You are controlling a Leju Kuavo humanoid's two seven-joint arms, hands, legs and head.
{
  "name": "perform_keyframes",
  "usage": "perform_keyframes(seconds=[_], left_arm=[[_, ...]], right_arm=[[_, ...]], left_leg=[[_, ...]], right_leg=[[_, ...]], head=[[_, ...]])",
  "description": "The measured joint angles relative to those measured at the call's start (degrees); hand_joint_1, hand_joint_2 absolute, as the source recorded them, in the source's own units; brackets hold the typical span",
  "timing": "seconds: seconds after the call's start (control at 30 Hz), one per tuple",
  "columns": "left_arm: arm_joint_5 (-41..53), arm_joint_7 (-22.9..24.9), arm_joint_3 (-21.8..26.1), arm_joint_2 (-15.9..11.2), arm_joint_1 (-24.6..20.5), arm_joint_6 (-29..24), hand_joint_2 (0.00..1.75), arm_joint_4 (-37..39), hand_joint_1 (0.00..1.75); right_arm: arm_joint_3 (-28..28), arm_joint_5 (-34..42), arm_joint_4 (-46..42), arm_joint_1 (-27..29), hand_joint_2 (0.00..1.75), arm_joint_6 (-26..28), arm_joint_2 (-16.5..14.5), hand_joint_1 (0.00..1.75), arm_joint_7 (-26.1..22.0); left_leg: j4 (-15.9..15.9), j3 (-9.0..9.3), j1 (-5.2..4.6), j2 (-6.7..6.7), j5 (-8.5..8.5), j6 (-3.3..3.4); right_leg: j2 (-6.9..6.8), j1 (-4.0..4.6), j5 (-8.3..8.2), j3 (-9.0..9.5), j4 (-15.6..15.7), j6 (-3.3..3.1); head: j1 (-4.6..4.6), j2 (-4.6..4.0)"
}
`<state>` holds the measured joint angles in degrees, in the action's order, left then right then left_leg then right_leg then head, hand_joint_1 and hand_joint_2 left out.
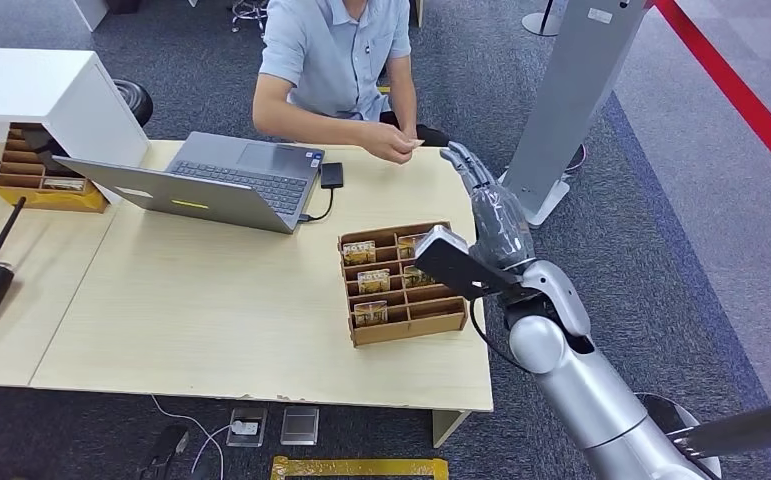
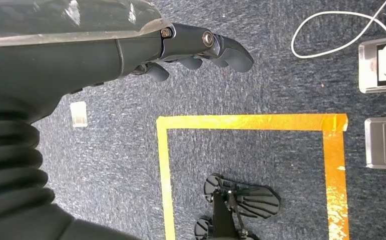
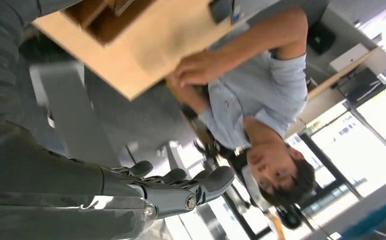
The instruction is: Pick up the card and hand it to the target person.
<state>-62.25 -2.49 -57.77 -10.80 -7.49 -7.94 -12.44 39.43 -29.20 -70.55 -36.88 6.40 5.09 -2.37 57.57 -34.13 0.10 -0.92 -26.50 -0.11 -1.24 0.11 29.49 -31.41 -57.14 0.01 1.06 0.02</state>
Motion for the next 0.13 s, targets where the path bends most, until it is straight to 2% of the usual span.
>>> perform_keyframes(seconds=[0.13], left_arm=[[-0.5,-0.02,0.37,0.0,0.57,-0.33,0.0,0.0,0.0]], right_arm=[[-1.27,12.1,0.0,2.45,1.75,-2.88,0.19,0.0,0.89]], left_leg=[[0.0,0.0,0.0,0.0,0.0,0.0]], right_leg=[[0.0,0.0,0.0,-0.02,0.0,0.0]], head=[[0.0,0.0]])
